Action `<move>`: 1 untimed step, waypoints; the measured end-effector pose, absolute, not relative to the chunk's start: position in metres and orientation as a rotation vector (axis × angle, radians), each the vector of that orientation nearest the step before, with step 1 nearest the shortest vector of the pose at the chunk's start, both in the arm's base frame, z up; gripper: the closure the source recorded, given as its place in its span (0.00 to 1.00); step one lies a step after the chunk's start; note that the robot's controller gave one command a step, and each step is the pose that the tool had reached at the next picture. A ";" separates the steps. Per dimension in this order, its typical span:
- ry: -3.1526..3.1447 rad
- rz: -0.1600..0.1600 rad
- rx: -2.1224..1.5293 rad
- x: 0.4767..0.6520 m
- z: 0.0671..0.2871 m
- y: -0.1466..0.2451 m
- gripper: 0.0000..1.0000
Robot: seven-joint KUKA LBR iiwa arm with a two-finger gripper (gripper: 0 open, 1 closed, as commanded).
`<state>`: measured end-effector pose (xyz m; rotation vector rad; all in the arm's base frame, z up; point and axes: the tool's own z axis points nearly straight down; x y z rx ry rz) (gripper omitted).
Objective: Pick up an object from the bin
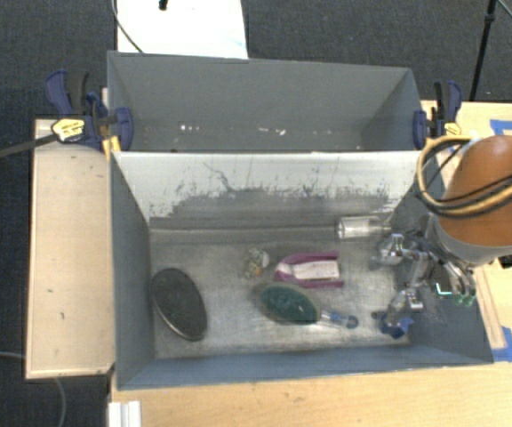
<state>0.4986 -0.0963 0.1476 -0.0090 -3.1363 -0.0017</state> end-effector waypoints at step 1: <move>-3.160 0.003 0.147 0.528 0.093 -0.023 0.00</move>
Offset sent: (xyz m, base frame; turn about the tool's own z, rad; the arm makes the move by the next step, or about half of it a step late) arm 0.0291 0.0941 -0.0776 -0.1161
